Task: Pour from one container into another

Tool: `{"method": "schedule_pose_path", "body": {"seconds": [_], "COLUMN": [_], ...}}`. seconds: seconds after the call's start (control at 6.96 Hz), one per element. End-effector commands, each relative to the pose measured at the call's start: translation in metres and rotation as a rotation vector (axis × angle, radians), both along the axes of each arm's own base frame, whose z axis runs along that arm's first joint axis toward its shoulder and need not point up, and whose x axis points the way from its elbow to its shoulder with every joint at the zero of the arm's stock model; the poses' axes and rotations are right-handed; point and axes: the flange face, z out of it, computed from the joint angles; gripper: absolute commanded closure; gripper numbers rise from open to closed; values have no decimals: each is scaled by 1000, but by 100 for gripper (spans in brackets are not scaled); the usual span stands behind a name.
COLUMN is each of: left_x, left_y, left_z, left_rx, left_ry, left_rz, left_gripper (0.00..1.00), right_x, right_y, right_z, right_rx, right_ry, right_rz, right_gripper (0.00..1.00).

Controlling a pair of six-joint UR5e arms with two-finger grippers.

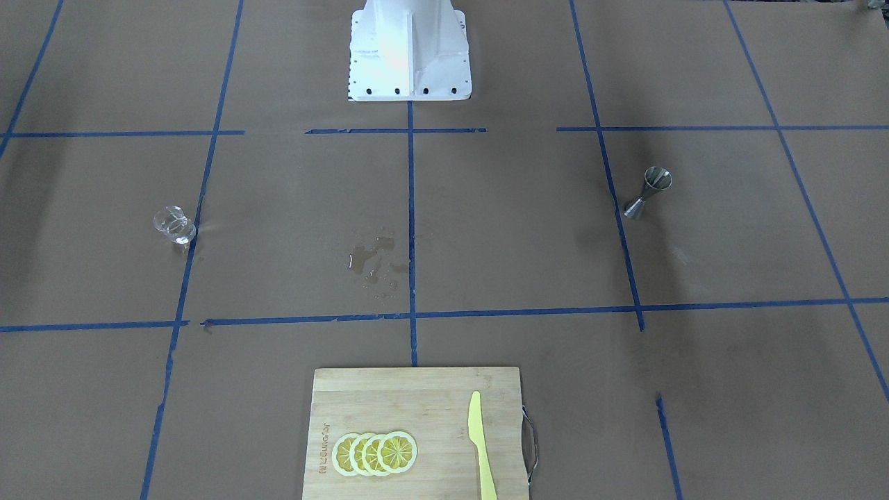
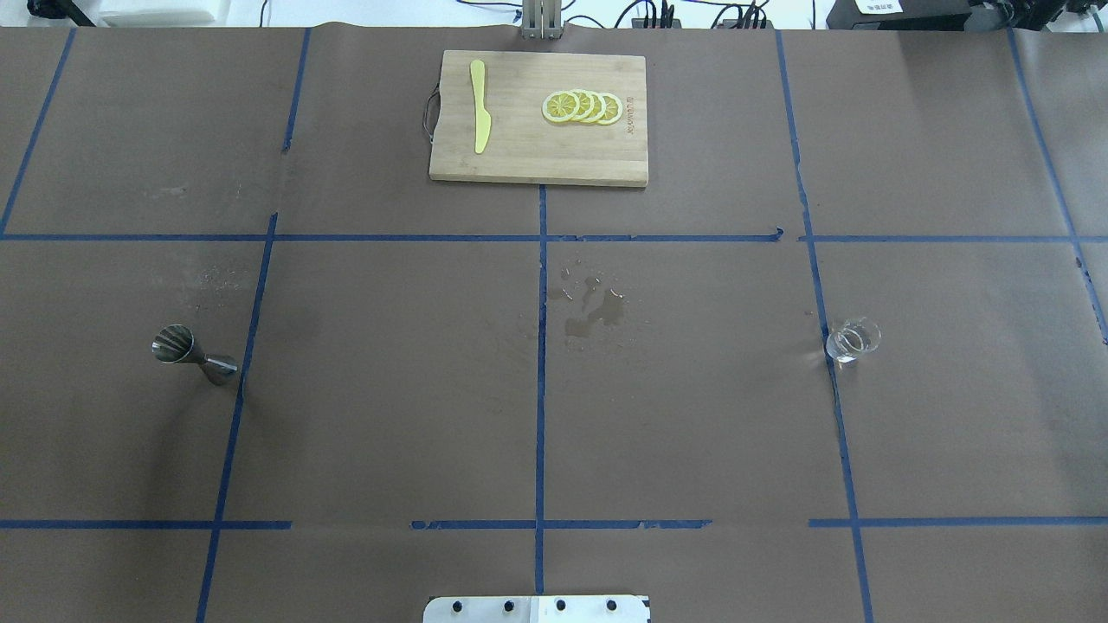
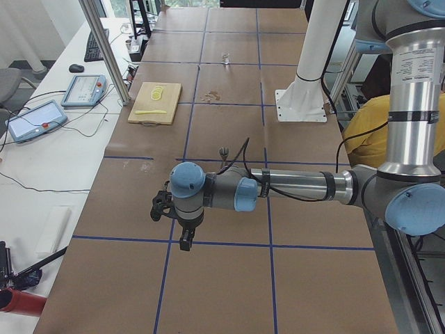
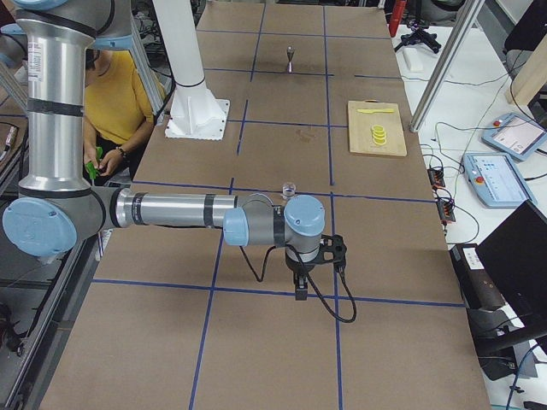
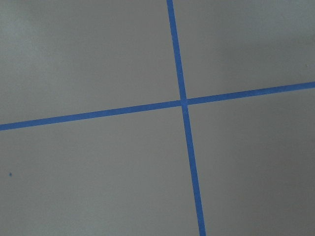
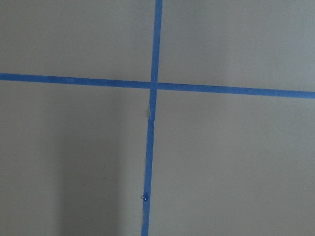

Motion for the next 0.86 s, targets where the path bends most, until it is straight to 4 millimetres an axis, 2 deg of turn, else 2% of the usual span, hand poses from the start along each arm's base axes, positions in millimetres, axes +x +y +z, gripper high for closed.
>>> {"method": "schedule_pose_path", "body": {"seconds": [0.0,0.43,0.72], "left_x": [0,0,0], "left_y": [0,-3,-10], "left_z": [0,-13,-25], "left_rx": [4,47,98], "left_ry": [-2,-8,1], "left_rz": [4,3,-1], "left_gripper": [0,0,0], "right_x": [0,-1,-1], "right_y": [1,0,-9], "right_z": [1,-1,-19], "right_rx": [0,0,68], "right_ry": [3,-3,5], "right_rz": [-1,-1,6], "right_gripper": [0,0,0]}}
